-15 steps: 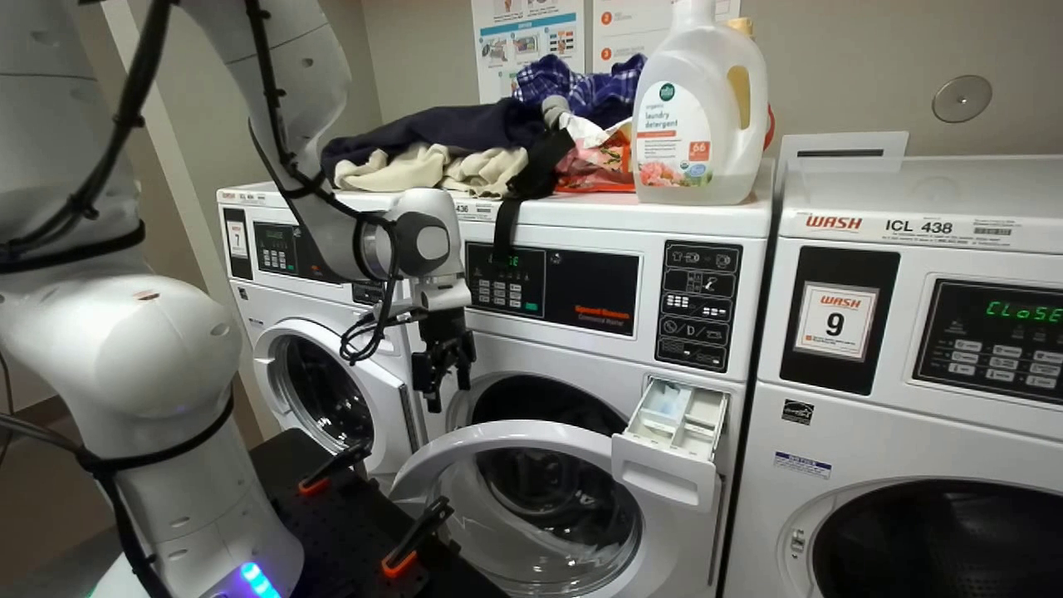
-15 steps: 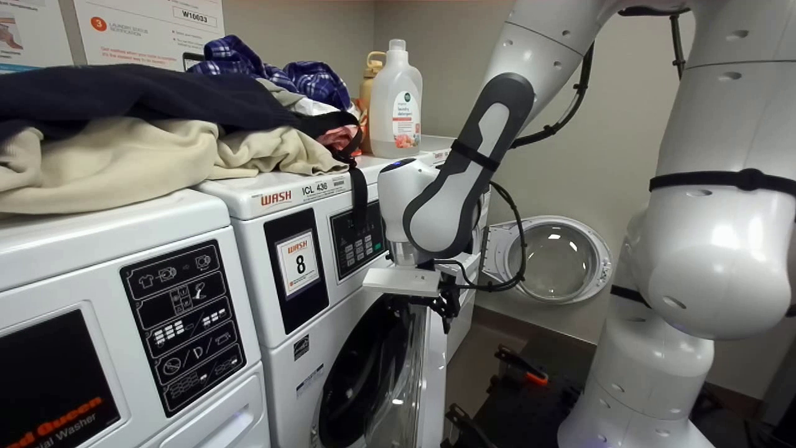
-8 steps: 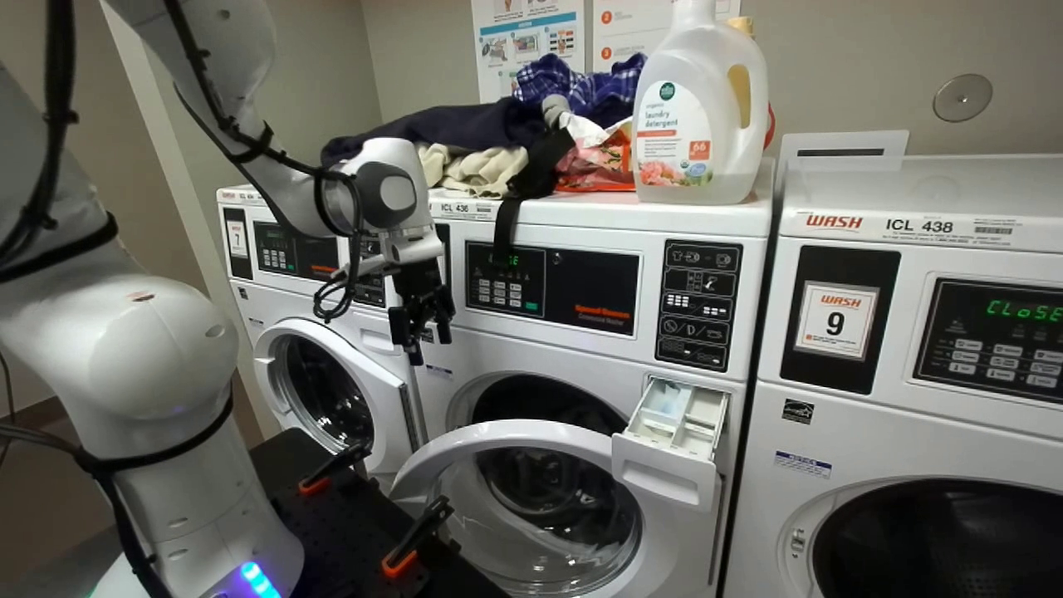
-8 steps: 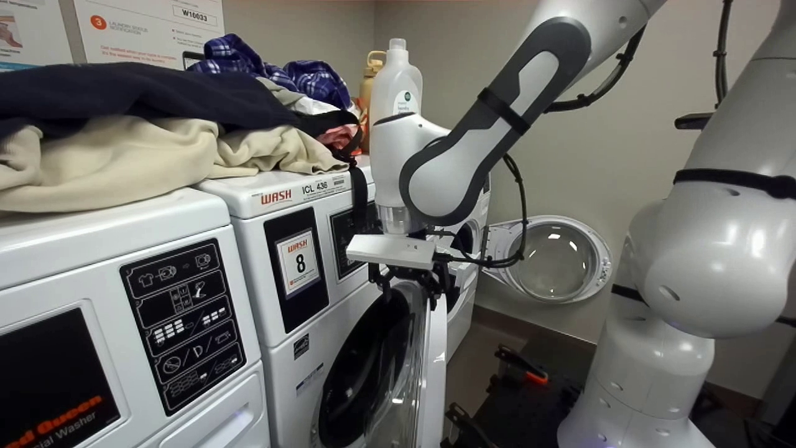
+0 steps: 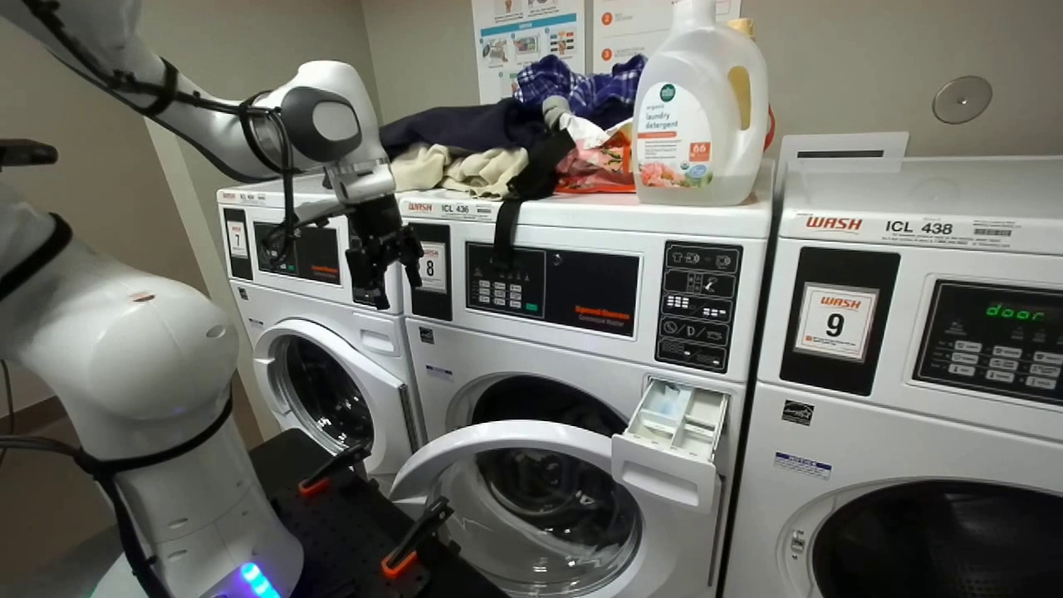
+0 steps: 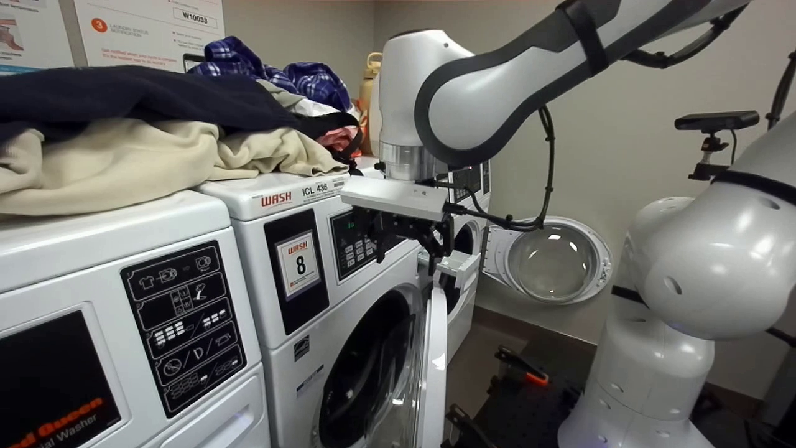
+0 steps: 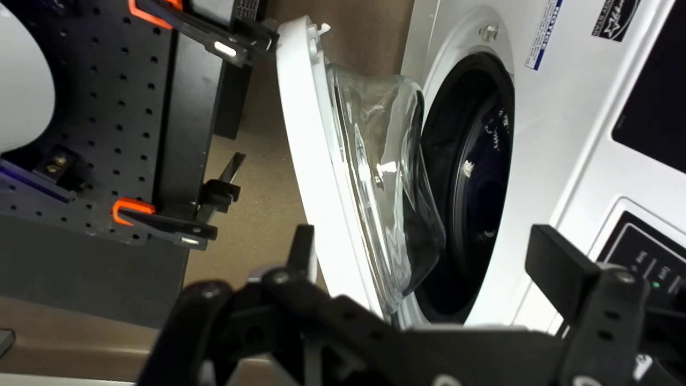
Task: Open the washing machine door
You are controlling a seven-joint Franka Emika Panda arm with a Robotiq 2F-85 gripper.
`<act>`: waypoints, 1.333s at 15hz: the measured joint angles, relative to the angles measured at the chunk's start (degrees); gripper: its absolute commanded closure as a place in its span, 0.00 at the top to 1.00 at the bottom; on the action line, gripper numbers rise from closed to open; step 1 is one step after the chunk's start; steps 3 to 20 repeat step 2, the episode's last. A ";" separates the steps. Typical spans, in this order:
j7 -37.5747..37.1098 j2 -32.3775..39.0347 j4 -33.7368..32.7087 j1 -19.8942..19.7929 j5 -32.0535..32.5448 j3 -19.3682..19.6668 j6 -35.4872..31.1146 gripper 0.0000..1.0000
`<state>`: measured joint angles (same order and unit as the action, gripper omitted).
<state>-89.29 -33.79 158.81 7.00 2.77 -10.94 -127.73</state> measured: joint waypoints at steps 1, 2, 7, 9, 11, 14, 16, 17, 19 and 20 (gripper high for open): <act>0.00 -1.93 -0.08 0.00 -0.43 -0.36 1.14 1.00; 0.00 -3.58 -0.06 0.00 -0.80 -0.61 2.03 1.00; 0.00 -3.58 -0.06 0.00 -0.80 -0.61 2.03 1.00; 0.00 -3.58 -0.06 0.00 -0.80 -0.61 2.03 1.00; 0.00 -3.58 -0.06 0.00 -0.80 -0.61 2.03 1.00; 0.00 -3.58 -0.06 0.00 -0.80 -0.61 2.03 1.00; 0.00 -3.58 -0.06 0.00 -0.80 -0.61 2.03 1.00; 0.00 -3.58 -0.06 0.00 -0.80 -0.61 2.03 1.00; 0.00 -3.58 -0.06 0.00 -0.80 -0.61 2.03 1.00; 0.00 -3.58 -0.06 0.00 -0.80 -0.61 2.03 1.00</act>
